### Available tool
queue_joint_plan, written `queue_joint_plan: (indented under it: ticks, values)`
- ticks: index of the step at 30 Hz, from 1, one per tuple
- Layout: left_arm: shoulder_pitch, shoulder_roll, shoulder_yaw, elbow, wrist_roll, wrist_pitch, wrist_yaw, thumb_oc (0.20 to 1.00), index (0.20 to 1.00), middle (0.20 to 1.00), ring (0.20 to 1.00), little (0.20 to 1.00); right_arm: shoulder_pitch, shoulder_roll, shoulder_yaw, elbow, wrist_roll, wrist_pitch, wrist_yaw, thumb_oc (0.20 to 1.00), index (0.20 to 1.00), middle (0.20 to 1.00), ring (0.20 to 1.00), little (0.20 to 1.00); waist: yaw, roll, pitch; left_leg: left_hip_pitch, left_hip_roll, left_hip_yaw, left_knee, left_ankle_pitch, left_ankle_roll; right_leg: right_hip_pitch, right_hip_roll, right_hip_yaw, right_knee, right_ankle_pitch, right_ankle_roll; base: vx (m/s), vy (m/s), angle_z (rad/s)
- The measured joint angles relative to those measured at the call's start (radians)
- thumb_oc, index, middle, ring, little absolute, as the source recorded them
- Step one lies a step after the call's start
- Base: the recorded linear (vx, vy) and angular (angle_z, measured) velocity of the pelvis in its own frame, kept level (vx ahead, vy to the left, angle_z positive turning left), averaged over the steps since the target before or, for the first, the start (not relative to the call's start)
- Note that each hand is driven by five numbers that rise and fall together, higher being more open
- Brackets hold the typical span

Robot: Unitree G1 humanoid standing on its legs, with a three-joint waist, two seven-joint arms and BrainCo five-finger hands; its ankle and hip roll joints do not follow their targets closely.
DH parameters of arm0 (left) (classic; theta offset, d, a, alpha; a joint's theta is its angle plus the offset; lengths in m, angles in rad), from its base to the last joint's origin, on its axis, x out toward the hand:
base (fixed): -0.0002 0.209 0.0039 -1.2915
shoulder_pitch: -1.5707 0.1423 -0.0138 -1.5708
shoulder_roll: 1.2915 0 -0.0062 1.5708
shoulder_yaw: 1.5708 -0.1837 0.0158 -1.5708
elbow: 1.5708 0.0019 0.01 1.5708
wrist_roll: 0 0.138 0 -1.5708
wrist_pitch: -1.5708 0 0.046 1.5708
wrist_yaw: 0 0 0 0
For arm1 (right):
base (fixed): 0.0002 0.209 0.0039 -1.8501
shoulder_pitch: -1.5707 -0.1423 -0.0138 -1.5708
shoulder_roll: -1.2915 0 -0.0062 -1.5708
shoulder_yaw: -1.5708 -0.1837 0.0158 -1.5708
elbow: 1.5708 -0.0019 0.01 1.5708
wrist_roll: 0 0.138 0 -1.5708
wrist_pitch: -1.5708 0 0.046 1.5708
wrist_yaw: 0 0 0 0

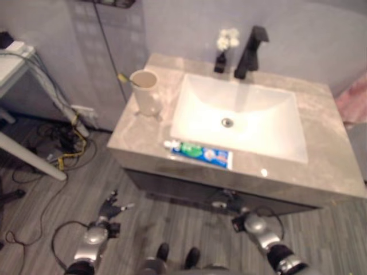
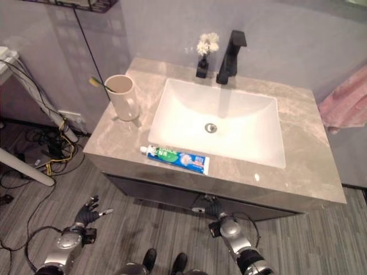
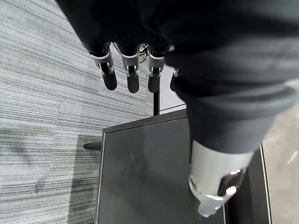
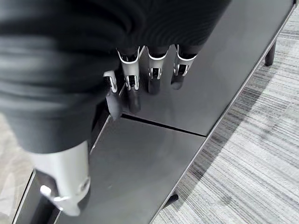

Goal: Put brush and paste in cup on sink, flatten towel.

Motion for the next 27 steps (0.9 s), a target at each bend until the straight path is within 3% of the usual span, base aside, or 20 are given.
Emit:
queue_joint_plan:
  ticks: [4,7,9,11,12,13,14,15,16,17,18,20,21,22,23,24,26,27]
  values:
    - [0.004,-0.002,-0.003,-0.001,0.000,0.000,-0.001,1.000,1.000,1.000,1.000,1.000,-0.007,-0.003,0.003,-0.002,-0.010,0.000,-0.001,1.000,1.000,1.000,1.000,1.000,0.005,0.002,0.008,-0.045,-0.006,0.033,0.071,-0.022,-0.015,-0.001,-0.007,-0.002,-0.003,0.005,-0.006,0.05,0.187,0.01]
    - [-0.017,-0.012,-0.011,0.000,0.000,-0.001,0.000,1.000,1.000,1.000,1.000,1.000,-0.006,-0.016,-0.005,-0.019,-0.011,0.000,-0.005,1.000,1.000,1.000,1.000,1.000,-0.009,0.028,0.027,-0.088,0.016,0.119,0.066,-0.029,-0.007,-0.005,-0.015,-0.029,-0.005,0.004,-0.005,0.06,0.242,0.26]
    - [-0.013,-0.026,-0.017,-0.003,0.001,-0.004,0.000,1.000,1.000,1.000,1.000,1.000,-0.007,-0.030,-0.003,-0.029,-0.012,0.001,-0.004,1.000,1.000,1.000,1.000,1.000,0.010,0.064,0.040,-0.111,0.039,0.107,0.066,0.003,0.006,-0.035,-0.019,-0.002,0.038,-0.006,0.014,0.12,0.251,-0.17]
    - [0.016,-0.023,-0.008,-0.015,0.001,-0.001,0.000,1.000,1.000,1.000,1.000,1.000,-0.012,-0.030,-0.002,-0.033,-0.012,0.004,-0.003,1.000,1.000,1.000,1.000,1.000,0.016,0.070,0.043,-0.104,0.012,0.115,0.064,0.009,0.022,-0.060,-0.045,0.028,0.071,-0.008,0.037,0.22,0.401,-0.45]
    - [0.026,-0.026,-0.003,-0.016,0.006,0.000,-0.001,1.000,1.000,1.000,1.000,1.000,-0.013,-0.032,-0.003,-0.035,-0.013,0.012,-0.001,1.000,1.000,1.000,1.000,1.000,0.024,0.074,0.047,-0.087,0.014,0.126,0.050,0.005,0.051,-0.082,-0.061,0.040,0.135,-0.029,0.054,0.15,0.314,-0.56]
    - [0.041,-0.026,0.001,-0.022,0.014,0.000,-0.001,1.000,1.000,1.000,1.000,1.000,-0.012,-0.032,-0.009,-0.035,-0.020,0.014,0.002,1.000,1.000,1.000,1.000,1.000,0.035,0.083,0.054,-0.053,0.025,0.161,0.019,0.024,0.053,-0.126,-0.088,0.050,0.249,-0.072,0.074,0.09,0.257,-0.54]
    - [0.044,-0.025,0.001,-0.028,0.021,0.000,-0.001,1.000,1.000,1.000,1.000,1.000,-0.002,-0.034,-0.008,-0.036,-0.022,0.014,0.003,1.000,1.000,1.000,1.000,1.000,0.032,0.090,0.054,-0.032,0.024,0.164,0.016,0.024,0.053,-0.140,-0.109,0.053,0.296,-0.089,0.072,0.09,0.260,-0.35]
    - [0.049,-0.013,0.006,-0.049,0.026,0.000,-0.003,1.000,1.000,1.000,1.000,1.000,0.008,-0.031,-0.003,-0.037,-0.028,0.014,0.007,1.000,1.000,1.000,1.000,1.000,0.024,0.083,0.055,-0.015,0.001,0.166,0.017,0.013,0.068,-0.154,-0.140,0.062,0.362,-0.040,0.109,0.10,0.246,-0.17]
    - [0.066,0.013,0.019,-0.088,0.048,-0.001,-0.010,1.000,1.000,1.000,1.000,1.000,0.005,-0.040,0.010,-0.054,-0.044,0.014,0.015,1.000,1.000,1.000,1.000,1.000,0.021,0.078,0.076,0.008,-0.009,0.176,0.026,0.006,0.083,-0.265,-0.190,0.139,0.594,-0.057,0.154,0.05,0.090,-0.06]
    - [0.066,0.026,0.019,-0.101,0.059,-0.004,-0.010,1.000,1.000,1.000,1.000,1.000,0.020,-0.045,0.009,-0.079,-0.047,0.013,0.021,1.000,1.000,1.000,1.000,1.000,0.017,0.082,0.079,0.012,-0.014,0.174,0.029,0.004,0.084,-0.292,-0.207,0.162,0.651,-0.065,0.177,0.11,0.096,0.01]
    - [0.070,0.043,0.018,-0.120,0.060,-0.006,-0.009,1.000,1.000,1.000,1.000,1.000,0.026,-0.045,0.010,-0.096,-0.048,0.015,0.026,1.000,1.000,1.000,1.000,1.000,0.015,0.085,0.081,0.013,-0.018,0.177,0.029,0.003,0.086,-0.309,-0.228,0.164,0.666,-0.073,0.178,0.12,-0.023,0.08]
    - [0.087,0.062,0.047,-0.146,0.061,-0.008,-0.010,1.000,1.000,1.000,1.000,1.000,0.024,-0.034,0.009,-0.108,-0.048,0.016,0.038,1.000,1.000,1.000,1.000,1.000,0.032,0.094,0.085,0.023,-0.013,0.200,0.028,0.001,0.088,-0.286,-0.301,0.111,0.569,-0.069,0.163,0.16,-0.139,-0.13]
    - [0.096,0.068,0.050,-0.151,0.061,-0.007,-0.010,1.000,1.000,1.000,1.000,1.000,0.023,-0.038,0.008,-0.109,-0.048,0.016,0.047,1.000,1.000,1.000,1.000,1.000,0.043,0.104,0.090,0.033,-0.010,0.204,0.025,0.000,0.087,-0.213,-0.347,0.028,0.410,-0.041,0.155,0.21,-0.408,-0.27]
    - [0.115,0.082,0.052,-0.175,0.061,-0.008,-0.010,1.000,1.000,1.000,1.000,1.000,0.024,-0.040,0.007,-0.118,-0.047,0.015,0.053,1.000,1.000,1.000,1.000,1.000,0.054,0.109,0.090,0.033,-0.005,0.200,0.024,-0.003,0.083,-0.148,-0.366,-0.003,0.216,0.003,0.178,0.16,-0.343,-0.15]
    - [0.121,0.100,0.053,-0.204,0.070,-0.008,-0.010,1.000,1.000,1.000,1.000,1.000,0.026,-0.043,0.007,-0.139,-0.047,0.010,0.063,1.000,1.000,1.000,1.000,1.000,0.053,0.108,0.096,0.026,0.001,0.174,0.023,-0.002,0.084,-0.112,-0.349,0.064,0.139,0.021,0.218,0.23,-0.569,0.47]
    - [0.122,0.126,0.062,-0.268,0.082,-0.008,-0.011,1.000,1.000,1.000,1.000,1.000,0.077,-0.032,0.009,-0.195,-0.047,0.004,0.073,1.000,1.000,1.000,1.000,1.000,0.060,0.083,0.090,0.003,0.018,0.130,0.024,0.002,0.070,-0.071,-0.273,0.098,0.138,0.020,0.227,0.20,-0.701,0.61]
    - [0.146,0.133,0.075,-0.289,0.084,-0.014,-0.011,1.000,1.000,1.000,1.000,1.000,0.086,-0.014,0.013,-0.197,-0.047,-0.004,0.083,1.000,1.000,1.000,1.000,1.000,0.072,0.045,0.075,-0.004,0.011,0.116,0.022,0.000,0.057,-0.064,-0.232,0.090,0.137,0.023,0.220,0.14,-0.542,0.42]
    - [0.126,0.133,0.072,-0.278,0.094,-0.015,-0.019,1.000,1.000,1.000,1.000,1.000,0.080,-0.021,0.021,-0.191,-0.044,-0.005,0.088,1.000,1.000,1.000,1.000,1.000,0.058,0.052,0.076,-0.014,0.019,0.080,0.017,-0.003,0.047,-0.061,-0.179,0.044,0.163,-0.001,0.184,0.10,-0.408,1.14]
